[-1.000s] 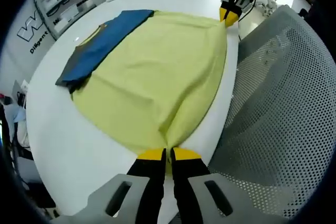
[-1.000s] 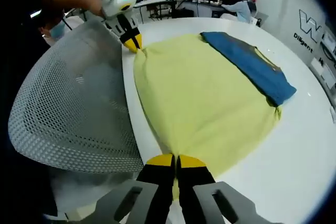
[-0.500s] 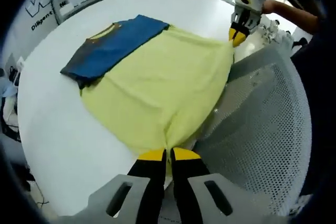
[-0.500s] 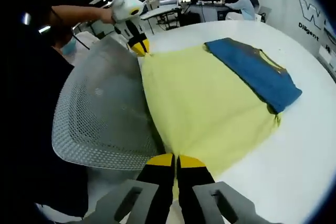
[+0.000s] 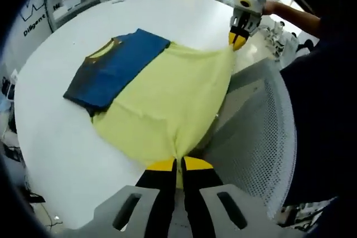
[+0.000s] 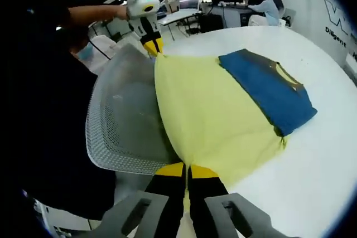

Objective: Fold the garment on the visible template until the final outline fits inside the template.

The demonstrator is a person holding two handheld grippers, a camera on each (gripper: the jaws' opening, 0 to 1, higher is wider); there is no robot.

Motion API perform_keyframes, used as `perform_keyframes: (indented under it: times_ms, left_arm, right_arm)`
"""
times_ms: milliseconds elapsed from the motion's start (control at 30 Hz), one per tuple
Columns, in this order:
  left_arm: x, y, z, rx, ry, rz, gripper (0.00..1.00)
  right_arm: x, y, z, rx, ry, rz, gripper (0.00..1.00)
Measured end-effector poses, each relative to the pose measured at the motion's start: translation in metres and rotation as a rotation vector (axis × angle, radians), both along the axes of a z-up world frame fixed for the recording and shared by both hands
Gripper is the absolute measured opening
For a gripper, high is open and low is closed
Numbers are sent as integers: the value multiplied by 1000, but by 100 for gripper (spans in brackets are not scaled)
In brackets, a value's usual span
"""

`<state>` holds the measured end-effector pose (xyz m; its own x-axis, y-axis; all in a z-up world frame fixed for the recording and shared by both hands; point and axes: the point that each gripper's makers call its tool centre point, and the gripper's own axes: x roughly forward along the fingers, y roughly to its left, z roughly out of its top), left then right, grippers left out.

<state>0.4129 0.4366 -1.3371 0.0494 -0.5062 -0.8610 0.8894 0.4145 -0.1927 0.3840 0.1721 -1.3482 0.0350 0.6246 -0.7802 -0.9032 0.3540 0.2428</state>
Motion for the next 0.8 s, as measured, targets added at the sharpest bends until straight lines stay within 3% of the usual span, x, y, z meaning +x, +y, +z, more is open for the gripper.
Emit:
perform_keyframes:
  times_ms: [233,500,600,667,733,800]
  left_arm:
    - [1,3,32,-5,21,-40,1]
    - [9,4,55,-12,35,-77,1]
    - [18,4,61,-3,25,-94,1]
    - [31,5,68,-1,1,-97,1]
    - [43,4,73,-5,-17,-81,1]
    - [55,4,78,-7,-39,-80,1]
  right_arm:
    - [-7,5,28,8,44,80,0]
    - [7,6,57,-5,38,115,0]
    - [19,7,68,-9,8,121,0]
    - [40,8,75,-8,-75,109,0]
    - [45,6,79,-18,-66,100,0]
    - [56,6,85,-21,-109,93,0]
